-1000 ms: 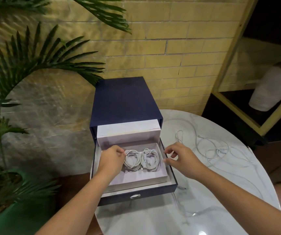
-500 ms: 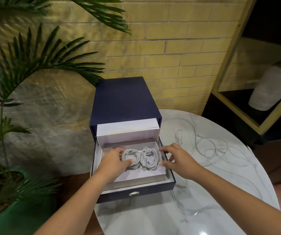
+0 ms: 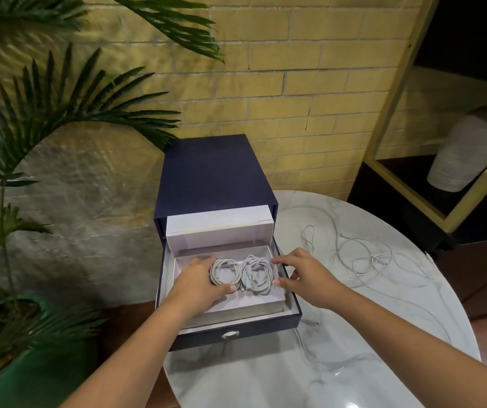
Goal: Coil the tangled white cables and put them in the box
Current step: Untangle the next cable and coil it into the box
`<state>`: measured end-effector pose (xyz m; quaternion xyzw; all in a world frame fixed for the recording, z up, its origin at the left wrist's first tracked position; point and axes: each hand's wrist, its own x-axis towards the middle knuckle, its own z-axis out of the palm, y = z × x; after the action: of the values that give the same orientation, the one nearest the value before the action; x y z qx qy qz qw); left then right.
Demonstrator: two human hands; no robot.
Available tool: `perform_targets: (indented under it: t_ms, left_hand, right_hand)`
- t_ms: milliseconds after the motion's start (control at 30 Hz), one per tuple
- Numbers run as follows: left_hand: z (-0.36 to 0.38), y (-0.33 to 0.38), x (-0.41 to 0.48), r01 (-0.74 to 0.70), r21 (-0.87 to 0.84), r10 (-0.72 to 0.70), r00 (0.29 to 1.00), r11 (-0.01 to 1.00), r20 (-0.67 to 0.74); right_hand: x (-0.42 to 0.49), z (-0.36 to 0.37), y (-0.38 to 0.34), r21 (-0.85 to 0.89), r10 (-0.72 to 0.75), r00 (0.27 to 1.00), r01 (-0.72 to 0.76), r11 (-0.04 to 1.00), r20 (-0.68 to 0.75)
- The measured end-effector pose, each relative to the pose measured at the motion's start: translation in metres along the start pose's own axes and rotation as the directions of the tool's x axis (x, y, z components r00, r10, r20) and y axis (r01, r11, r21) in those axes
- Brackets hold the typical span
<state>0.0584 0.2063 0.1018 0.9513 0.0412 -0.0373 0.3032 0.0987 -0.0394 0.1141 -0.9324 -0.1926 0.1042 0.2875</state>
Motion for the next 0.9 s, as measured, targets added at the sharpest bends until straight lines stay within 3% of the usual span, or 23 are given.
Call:
perform_targets:
  t_ms: [133,267,400,900]
  left_hand:
    - [0.007,0.001,-0.003,0.042,0.008,-0.041,0.997,0.999,-0.066]
    - [0.009,-0.001,-0.004,0.047,0.010,-0.046,0.996,0.999,-0.070]
    - [0.009,0.000,-0.006,0.043,0.008,-0.042,0.996,0.999,-0.080]
    - [0.008,-0.001,-0.005,0.066,0.036,-0.063,0.995,0.997,-0.077]
  right_hand:
    - [0.001,0.000,-0.004,-0.049,-0.010,1.000,0.009,0.999,-0.018]
    - [0.006,0.003,-0.018,-0.282,-0.104,0.992,0.079,0.956,-0.076]
    - [0.015,0.012,-0.029,-0.462,-0.103,0.994,0.078,0.883,-0.030]
    - [0.020,0.012,-0.028,-0.424,-0.094,0.996,0.086,0.902,0.004]
